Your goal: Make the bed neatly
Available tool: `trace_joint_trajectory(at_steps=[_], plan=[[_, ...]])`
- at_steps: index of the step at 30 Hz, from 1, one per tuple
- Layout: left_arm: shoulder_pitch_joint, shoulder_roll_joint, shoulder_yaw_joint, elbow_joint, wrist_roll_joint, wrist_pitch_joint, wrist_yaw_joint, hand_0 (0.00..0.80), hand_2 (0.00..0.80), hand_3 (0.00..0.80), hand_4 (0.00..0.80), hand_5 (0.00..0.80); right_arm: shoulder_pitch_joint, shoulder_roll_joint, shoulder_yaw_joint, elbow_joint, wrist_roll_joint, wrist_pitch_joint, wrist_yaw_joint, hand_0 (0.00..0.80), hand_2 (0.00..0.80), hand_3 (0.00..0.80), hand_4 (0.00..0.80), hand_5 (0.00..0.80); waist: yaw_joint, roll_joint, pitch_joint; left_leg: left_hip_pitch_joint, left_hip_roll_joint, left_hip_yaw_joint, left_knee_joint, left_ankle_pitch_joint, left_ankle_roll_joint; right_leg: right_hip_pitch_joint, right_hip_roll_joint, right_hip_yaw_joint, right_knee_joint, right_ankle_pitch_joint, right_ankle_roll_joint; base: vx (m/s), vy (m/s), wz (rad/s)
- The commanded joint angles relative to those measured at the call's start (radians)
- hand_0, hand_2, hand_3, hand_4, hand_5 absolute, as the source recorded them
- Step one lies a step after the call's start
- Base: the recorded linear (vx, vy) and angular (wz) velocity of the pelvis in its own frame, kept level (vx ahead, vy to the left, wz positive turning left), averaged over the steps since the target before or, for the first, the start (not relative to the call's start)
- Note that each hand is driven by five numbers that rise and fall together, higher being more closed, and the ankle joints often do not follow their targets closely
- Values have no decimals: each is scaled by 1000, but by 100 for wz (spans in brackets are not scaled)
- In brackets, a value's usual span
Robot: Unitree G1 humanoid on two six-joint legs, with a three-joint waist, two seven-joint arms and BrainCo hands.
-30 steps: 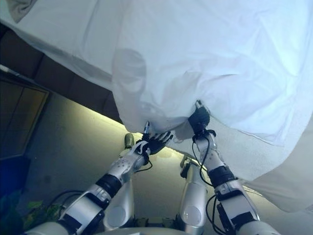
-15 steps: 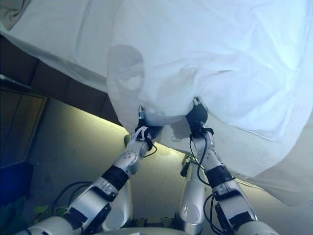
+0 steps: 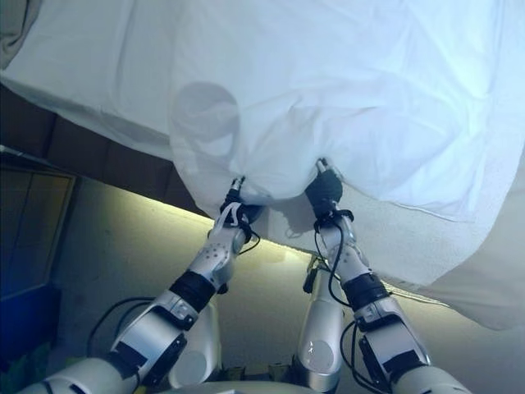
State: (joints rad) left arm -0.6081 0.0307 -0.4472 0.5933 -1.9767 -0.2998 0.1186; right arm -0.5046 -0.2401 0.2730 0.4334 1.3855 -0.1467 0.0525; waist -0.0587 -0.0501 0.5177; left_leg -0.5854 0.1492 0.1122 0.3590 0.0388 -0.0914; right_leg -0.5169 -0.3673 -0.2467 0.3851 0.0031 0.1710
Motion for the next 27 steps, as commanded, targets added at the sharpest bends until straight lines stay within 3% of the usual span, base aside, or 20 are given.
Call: trace_joint_trajectory(at_steps=[1, 4, 7, 8, 10, 11, 14, 17, 24, 27], plan=[[-54, -19, 42, -109, 89, 6, -24, 800, 800, 800, 800, 800, 6, -15, -42, -99, -11, -55, 1, 800, 800, 800, 800, 800, 1, 38, -8, 15, 68, 7, 10, 44, -54, 16, -57, 39, -110, 189, 63, 1, 49, -3], [-37, -7, 57, -117, 191, 27, -19, 800, 800, 800, 800, 800, 42, -11, -57, -49, 29, -75, 27, 800, 800, 800, 800, 800, 0, 49, -9, 14, 66, 10, 11, 43, -53, 12, -62, 43, -107, 187, 63, 0, 50, -7], [-17, 17, 80, -125, 275, 62, -17, 800, 800, 800, 800, 800, 69, -14, -87, 67, 151, -66, 128, 800, 800, 800, 800, 800, 3, 66, -8, 16, 64, 11, 11, 42, -54, 10, -64, 47, -105, 184, 64, 0, 51, -7], [-9, 27, 86, -126, 299, 74, -25, 800, 800, 800, 800, 800, 75, -18, -100, 121, 203, -55, 180, 609, 609, 609, 609, 609, 6, 74, -8, 16, 63, 11, 9, 42, -55, 10, -66, 48, -106, 183, 64, -7, 55, -1], [-2, 47, 104, -132, 345, 103, -37, 800, 800, 800, 800, 800, 73, -35, -123, 219, 271, -33, 237, 113, 113, 113, 113, 113, 13, 87, -8, 17, 59, 10, 8, 41, -54, 8, -71, 49, -104, 180, 64, -6, 52, 0], [5, 66, 122, -141, 387, 126, -49, 800, 800, 800, 800, 800, 67, -53, -156, 300, 318, 2, 283, 0, 0, 0, 0, 0, 20, 99, -11, 19, 59, 12, 4, 41, -56, 7, -76, 48, -103, 177, 66, 2, 46, 0], [14, 122, 155, -154, 429, 196, -84, 800, 800, 800, 800, 800, 29, -117, -245, 513, 442, 123, 409, 0, 0, 0, 0, 0, 42, 128, -15, 21, 57, 11, 1, 39, -61, 8, -85, 41, -102, 173, 69, 1, 14, 0], [27, 168, 180, -162, 425, 248, -102, 800, 800, 800, 800, 800, -10, -178, -316, 648, 522, 199, 461, 0, 0, 0, 0, 0, 61, 151, -21, 25, 50, 8, -4, 36, -64, 14, -94, 33, -103, 169, 71, -2, 20, 6], [52, 214, 229, -145, 349, 321, -106, 800, 800, 800, 800, 800, -64, -278, -477, 772, 587, 286, 535, 0, 0, 0, 0, 0, 74, 188, -31, 35, 30, 20, -22, 36, -68, 12, -110, 35, -103, 162, 76, -7, 65, 3], [52, 216, 227, -127, 344, 322, -128, 800, 800, 800, 800, 800, -68, -303, -521, 788, 587, 280, 545, 0, 0, 0, 0, 0, 72, 196, -29, 40, 25, 27, -39, 44, -68, 12, -109, 38, -109, 162, 79, -17, 48, 0]])
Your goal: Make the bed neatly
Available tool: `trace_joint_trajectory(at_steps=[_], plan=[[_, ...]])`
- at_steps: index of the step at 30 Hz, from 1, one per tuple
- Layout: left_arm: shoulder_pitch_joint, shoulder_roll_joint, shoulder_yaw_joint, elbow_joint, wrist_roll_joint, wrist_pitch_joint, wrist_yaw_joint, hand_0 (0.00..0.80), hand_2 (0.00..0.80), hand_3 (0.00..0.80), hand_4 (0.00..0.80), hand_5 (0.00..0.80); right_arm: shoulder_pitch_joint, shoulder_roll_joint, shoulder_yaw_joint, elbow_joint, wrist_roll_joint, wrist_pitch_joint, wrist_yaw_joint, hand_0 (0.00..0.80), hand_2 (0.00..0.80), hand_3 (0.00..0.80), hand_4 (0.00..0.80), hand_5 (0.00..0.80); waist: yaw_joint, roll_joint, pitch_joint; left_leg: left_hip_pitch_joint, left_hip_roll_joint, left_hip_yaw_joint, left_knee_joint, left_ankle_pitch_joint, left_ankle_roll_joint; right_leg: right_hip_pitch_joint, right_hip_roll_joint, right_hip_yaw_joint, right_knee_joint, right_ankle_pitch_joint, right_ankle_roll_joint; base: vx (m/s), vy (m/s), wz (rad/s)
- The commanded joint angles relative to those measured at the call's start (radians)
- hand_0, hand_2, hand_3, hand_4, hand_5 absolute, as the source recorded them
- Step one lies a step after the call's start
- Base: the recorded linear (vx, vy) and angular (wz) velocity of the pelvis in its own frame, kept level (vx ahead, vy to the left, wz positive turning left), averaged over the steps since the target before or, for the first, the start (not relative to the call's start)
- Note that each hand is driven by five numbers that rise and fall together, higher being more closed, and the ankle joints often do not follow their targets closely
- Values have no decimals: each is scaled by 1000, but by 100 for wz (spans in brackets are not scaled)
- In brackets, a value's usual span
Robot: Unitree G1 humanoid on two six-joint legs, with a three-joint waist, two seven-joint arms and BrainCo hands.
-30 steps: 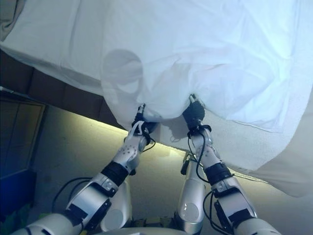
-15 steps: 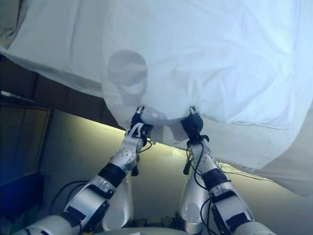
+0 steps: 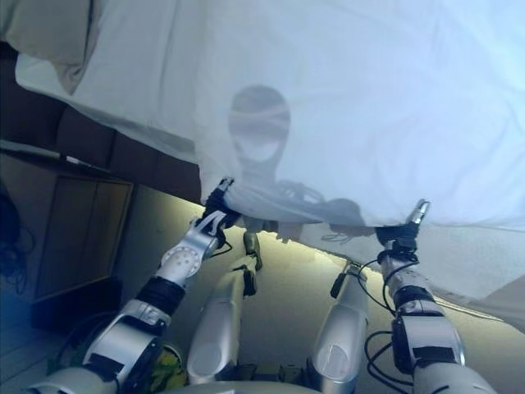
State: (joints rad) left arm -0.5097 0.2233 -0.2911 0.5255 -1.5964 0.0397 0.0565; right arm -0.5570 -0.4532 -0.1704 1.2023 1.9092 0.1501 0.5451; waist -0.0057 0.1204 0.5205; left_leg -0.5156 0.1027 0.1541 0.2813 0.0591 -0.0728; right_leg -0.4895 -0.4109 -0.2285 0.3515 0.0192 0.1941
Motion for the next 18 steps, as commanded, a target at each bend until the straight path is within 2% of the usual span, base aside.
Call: trace_joint_trajectory(at_steps=[1, 5, 6, 7, 16, 18], plan=[[-47, 28, 70, -59, -48, -16, -72, 800, 800, 800, 800, 800, -22, -108, -86, 23, 63, -21, 43, 0, 0, 0, 0, 0, 19, 29, -29, -29, 69, -14, 34, 25, -87, -15, -65, 20, -78, 146, 57, -31, 32, 1], [-42, 43, 65, -67, -60, -8, -84, 800, 800, 800, 800, 800, -31, -142, -111, 38, 63, -31, 60, 0, 0, 0, 0, 0, 24, 30, -24, -37, 64, -19, 25, 30, -87, -15, -57, 14, -89, 149, 58, -44, -28, 0], [-40, 49, 63, -70, -61, -4, -86, 800, 800, 800, 800, 800, -26, -148, -115, 36, 63, -33, 69, 493, 493, 493, 493, 493, 25, 27, -22, -39, 64, -21, 24, 31, -88, -14, -54, 12, -92, 151, 58, -38, -63, -2], [-39, 52, 63, -71, -61, 0, -88, 800, 800, 800, 800, 800, -21, -151, -116, 35, 63, -36, 72, 800, 800, 800, 800, 800, 26, 25, -22, -41, 64, -23, 24, 31, -88, -13, -52, 10, -94, 152, 58, -35, -78, -1], [-60, 63, 69, -51, -69, 19, -101, 800, 800, 800, 800, 800, -10, -179, -89, 28, 63, -32, 73, 800, 800, 800, 800, 800, 24, 8, -24, -46, 71, -32, 21, 34, -88, -9, -42, 9, -108, 159, 60, -8, -21, 0], [-56, 59, 64, -57, -76, 14, -110, 800, 800, 800, 800, 800, -8, -176, -80, 22, 5, -54, 79, 800, 800, 800, 800, 800, 23, 8, -24, -41, 69, -37, 17, 35, -88, -4, -39, 10, -110, 158, 60, 10, 51, 1]])
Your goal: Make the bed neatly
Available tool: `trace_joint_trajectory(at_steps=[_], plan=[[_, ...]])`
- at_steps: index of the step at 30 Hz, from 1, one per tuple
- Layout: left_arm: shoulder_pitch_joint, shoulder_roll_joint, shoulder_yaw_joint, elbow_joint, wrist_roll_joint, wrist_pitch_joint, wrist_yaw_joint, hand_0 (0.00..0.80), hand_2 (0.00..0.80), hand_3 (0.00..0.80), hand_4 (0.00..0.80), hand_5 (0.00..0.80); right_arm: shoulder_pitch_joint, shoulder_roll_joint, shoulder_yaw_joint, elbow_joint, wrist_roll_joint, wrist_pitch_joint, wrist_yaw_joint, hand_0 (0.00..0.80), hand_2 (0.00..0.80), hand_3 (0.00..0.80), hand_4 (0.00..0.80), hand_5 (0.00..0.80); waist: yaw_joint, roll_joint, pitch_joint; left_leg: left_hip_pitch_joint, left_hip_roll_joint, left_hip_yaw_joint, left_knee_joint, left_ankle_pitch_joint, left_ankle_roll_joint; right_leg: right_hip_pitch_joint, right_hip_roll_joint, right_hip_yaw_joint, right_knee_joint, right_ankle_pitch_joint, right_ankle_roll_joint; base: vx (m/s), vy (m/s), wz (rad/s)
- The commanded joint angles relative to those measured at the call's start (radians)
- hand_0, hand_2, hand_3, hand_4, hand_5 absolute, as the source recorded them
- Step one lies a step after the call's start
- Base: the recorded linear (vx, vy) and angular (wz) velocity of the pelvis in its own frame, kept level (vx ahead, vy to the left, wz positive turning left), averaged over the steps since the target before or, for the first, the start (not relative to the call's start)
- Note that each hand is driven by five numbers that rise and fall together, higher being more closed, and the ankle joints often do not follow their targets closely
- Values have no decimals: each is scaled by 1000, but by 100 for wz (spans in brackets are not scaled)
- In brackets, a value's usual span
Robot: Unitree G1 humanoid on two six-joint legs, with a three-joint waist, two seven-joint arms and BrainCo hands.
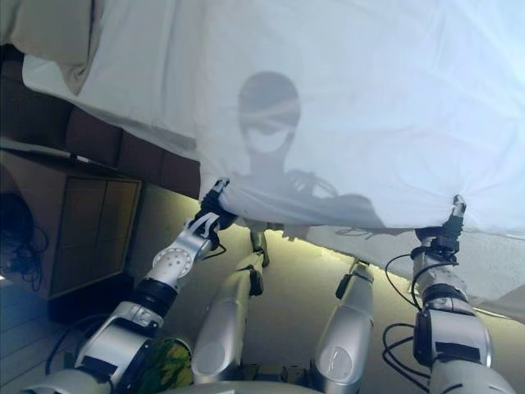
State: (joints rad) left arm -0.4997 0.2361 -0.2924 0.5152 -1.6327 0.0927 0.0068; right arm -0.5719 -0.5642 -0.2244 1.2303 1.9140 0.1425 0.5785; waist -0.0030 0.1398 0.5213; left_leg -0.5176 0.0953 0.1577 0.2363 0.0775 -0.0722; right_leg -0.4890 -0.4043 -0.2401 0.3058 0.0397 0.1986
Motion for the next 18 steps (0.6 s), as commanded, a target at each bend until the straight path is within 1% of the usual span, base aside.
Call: trace_joint_trajectory(at_steps=[1, 4, 7, 10, 12, 14, 15, 16, 17, 18], plan=[[-63, 46, 62, -45, -37, -43, -75, 800, 800, 800, 800, 800, 9, -61, -21, -8, -34, -59, 54, 800, 800, 800, 800, 800, 20, -12, -24, -37, 76, -44, 62, 17, -88, -3, -44, 23, -63, 137, 55, 13, 71, 2], [-64, 44, 56, -56, -19, -38, -86, 800, 800, 800, 800, 800, 27, -27, 3, -41, -108, -94, 82, 800, 800, 800, 800, 800, 18, -22, -27, -35, 74, -51, 63, 16, -85, 2, -37, 28, -60, 132, 51, 16, 72, 6], [-65, 36, 44, -39, 41, -37, -81, 800, 800, 800, 800, 800, 51, 12, 33, -83, -77, -85, 98, 800, 800, 800, 800, 800, 13, -40, -38, -25, 77, -56, 64, 14, -85, 22, -30, 27, -67, 131, 49, 29, 98, 8], [-60, 18, 39, 0, 95, -30, -73, 800, 800, 800, 800, 800, 87, 56, 52, -130, -55, -86, 98, 800, 800, 800, 800, 800, 2, -60, -53, -8, 74, -56, 103, -15, -82, 47, -35, 35, -69, 130, 44, 71, 159, 4], [-56, -3, 42, 62, 129, -28, -83, 800, 800, 800, 800, 800, 108, 84, 64, -161, -63, -105, 70, 800, 800, 800, 800, 800, -7, -72, -71, 1, 63, -60, 163, -57, -75, 71, -49, 51, -66, 135, 38, 138, 215, -2], [-57, -29, 52, 125, 155, -30, -87, 800, 800, 800, 800, 800, 129, 114, 69, -192, -78, -124, 41, 800, 800, 800, 800, 800, -15, -80, -93, 17, 40, -56, 224, -114, -62, 102, -79, 72, -71, 147, 34, 180, 272, -5], [-57, -39, 55, 147, 163, -38, -87, 800, 800, 800, 800, 800, 136, 124, 70, -201, -88, -129, 34, 800, 800, 800, 800, 800, -18, -82, -100, 26, 32, -52, 237, -129, -56, 115, -89, 80, -75, 153, 34, 229, 330, -9], [-55, -53, 61, 172, 167, -49, -72, 800, 800, 800, 800, 800, 153, 146, 76, -213, -113, -136, 28, 800, 800, 800, 800, 800, -25, -83, -118, 52, 9, -42, 240, -149, -41, 133, -110, 97, -85, 173, 36, 238, 372, -13], [-44, -62, 67, 181, 168, -60, -67, 800, 800, 800, 800, 800, 174, 166, 80, -229, -159, -136, 18, 800, 800, 800, 800, 800, -34, -80, -130, 84, -9, -26, 227, -157, -28, 144, -120, 108, -87, 185, 37, 239, 423, -16], [-34, -64, 72, 183, 169, -69, -66, 800, 800, 800, 800, 800, 194, 186, 85, -241, -214, -142, 5, 800, 800, 800, 800, 800, -40, -75, -136, 114, -21, -11, 209, -157, -15, 146, -117, 108, -72, 183, 32, 159, 407, -13]])
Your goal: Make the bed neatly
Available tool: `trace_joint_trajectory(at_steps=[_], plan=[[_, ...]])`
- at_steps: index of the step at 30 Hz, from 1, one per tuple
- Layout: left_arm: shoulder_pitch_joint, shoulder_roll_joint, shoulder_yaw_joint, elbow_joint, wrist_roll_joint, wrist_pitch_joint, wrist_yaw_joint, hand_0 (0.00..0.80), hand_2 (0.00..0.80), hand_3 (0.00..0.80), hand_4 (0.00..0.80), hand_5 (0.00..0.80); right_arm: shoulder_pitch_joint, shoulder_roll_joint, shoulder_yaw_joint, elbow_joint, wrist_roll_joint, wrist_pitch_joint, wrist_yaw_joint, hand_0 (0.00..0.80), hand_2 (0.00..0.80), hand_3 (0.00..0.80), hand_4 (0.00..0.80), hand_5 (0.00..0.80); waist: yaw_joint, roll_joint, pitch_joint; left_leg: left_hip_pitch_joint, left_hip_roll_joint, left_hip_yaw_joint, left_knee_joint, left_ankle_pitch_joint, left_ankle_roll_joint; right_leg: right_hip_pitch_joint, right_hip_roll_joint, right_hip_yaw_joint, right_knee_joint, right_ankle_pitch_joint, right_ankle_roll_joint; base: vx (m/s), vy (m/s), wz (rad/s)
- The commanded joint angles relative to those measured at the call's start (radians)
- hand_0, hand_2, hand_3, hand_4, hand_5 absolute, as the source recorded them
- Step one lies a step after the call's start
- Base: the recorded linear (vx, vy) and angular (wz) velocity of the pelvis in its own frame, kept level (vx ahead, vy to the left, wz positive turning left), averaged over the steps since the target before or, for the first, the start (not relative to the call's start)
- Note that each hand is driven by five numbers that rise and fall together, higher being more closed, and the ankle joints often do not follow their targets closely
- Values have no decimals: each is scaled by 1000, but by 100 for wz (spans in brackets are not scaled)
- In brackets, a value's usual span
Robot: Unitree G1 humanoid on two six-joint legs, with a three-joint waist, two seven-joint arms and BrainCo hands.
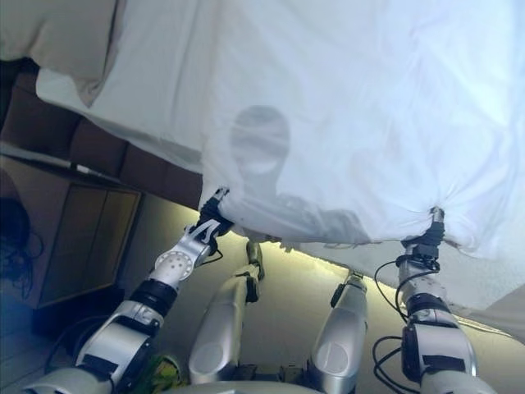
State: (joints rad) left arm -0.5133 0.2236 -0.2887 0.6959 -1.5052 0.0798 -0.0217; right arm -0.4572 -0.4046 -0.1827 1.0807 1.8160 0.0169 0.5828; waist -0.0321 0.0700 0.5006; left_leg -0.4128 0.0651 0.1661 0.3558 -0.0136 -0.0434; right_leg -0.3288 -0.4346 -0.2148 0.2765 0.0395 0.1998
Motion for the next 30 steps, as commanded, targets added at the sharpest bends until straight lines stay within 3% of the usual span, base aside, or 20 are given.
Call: trace_joint_trajectory(at_steps=[1, 4, 6, 8, 12, 14, 16, 18, 21, 23, 26, 28, 30], plan=[[-11, -47, 74, -1, 47, -62, -37, 800, 800, 800, 800, 800, 96, 48, 56, -111, -146, -20, -18, 800, 800, 800, 800, 800, -13, 2, -117, 32, -1, -8, 68, -61, -28, -19, -71, 83, 3, 168, 21, 74, 389, -17], [8, -15, 91, -3, 57, -48, -42, 800, 800, 800, 800, 800, 161, 102, 95, -135, -98, -8, -7, 800, 800, 800, 800, 800, -7, 11, -129, 68, -20, 17, -14, -21, 25, -66, 54, 73, 208, 63, -12, 0, 236, -24], [18, -4, 97, 3, 64, -45, -52, 800, 800, 800, 800, 800, 184, 122, 113, -132, -61, -7, 25, 800, 800, 800, 800, 800, -4, 4, -139, 83, -27, 19, -56, -1, 32, -66, 104, 50, 226, 32, -17, 4, -9, -20], [37, 6, 88, 24, 71, -69, -80, 800, 800, 800, 800, 800, 210, 155, 163, -132, 2, -29, 73, 800, 800, 800, 800, 800, -9, -16, -157, 118, -40, 9, -137, 46, 24, -33, 237, 7, 132, -11, -40, 13, -136, -2], [54, -3, 99, 48, 21, -77, -88, 800, 800, 800, 800, 800, 191, 164, 234, -160, -13, -99, 10, 800, 800, 800, 800, 800, -5, -18, -168, 138, -28, -31, -203, 95, -3, 36, 315, 3, 3, -5, -83, -39, -158, 28], [97, -12, 128, 49, 15, -72, -118, 800, 800, 800, 800, 800, 186, 160, 256, -180, -38, -117, -26, 800, 800, 800, 800, 800, -1, -22, -182, 143, -33, -64, -184, 88, -14, 70, 333, 19, -62, 11, -99, -19, -30, -5], [157, -30, 147, 33, 18, -72, -137, 800, 800, 800, 800, 800, 197, 154, 254, -189, -67, -119, -39, 800, 800, 800, 800, 800, 1, -25, -198, 146, -9, -66, -129, 72, -28, 95, 330, 20, -90, 17, -110, 85, 7, -16], [229, -43, 163, 12, 36, -76, -126, 800, 800, 800, 800, 800, 234, 147, 241, -223, -98, -111, -48, 800, 800, 800, 800, 800, 5, -24, -218, 156, 62, -78, -92, 97, -58, 122, 328, 21, -93, 9, -119, 183, 47, -17], [271, -49, 185, 19, 17, -42, -119, 800, 800, 800, 800, 800, 282, 141, 198, -244, -134, -92, -45, 800, 800, 800, 800, 800, 8, 2, -247, 178, 191, -121, -161, 242, -127, 161, 325, 34, -94, -18, -119, 197, 233, -11], [287, -69, 187, 36, 25, -35, -134, 800, 800, 800, 800, 800, 294, 131, 168, -251, -151, -76, -60, 800, 800, 800, 800, 800, 1, 20, -265, 210, 262, -140, -227, 306, -152, 184, 301, 41, -88, -43, -113, 195, 416, -12], [308, -92, 192, 60, 22, -21, -156, 800, 800, 800, 800, 800, 290, 110, 152, -246, -200, -54, -90, 800, 800, 800, 800, 800, -26, 53, -301, 304, 320, -153, -301, 332, -177, 170, 247, 71, -51, -68, -99, 172, 577, -9], [323, -105, 197, 63, 38, -13, -173, 800, 800, 800, 800, 800, 289, 103, 147, -241, -240, -40, -99, 800, 800, 800, 800, 800, -34, 75, -318, 344, 322, -144, -337, 329, -190, 169, 214, 98, -29, -79, -80, 218, 585, 1], [343, -116, 186, 32, 51, 0, -172, 800, 800, 800, 800, 800, 302, 98, 148, -255, -283, -36, -118, 800, 800, 800, 800, 800, -27, 103, -335, 358, 294, -148, -368, 297, -194, 191, 156, 129, -24, -81, -38, 249, 586, -4]])
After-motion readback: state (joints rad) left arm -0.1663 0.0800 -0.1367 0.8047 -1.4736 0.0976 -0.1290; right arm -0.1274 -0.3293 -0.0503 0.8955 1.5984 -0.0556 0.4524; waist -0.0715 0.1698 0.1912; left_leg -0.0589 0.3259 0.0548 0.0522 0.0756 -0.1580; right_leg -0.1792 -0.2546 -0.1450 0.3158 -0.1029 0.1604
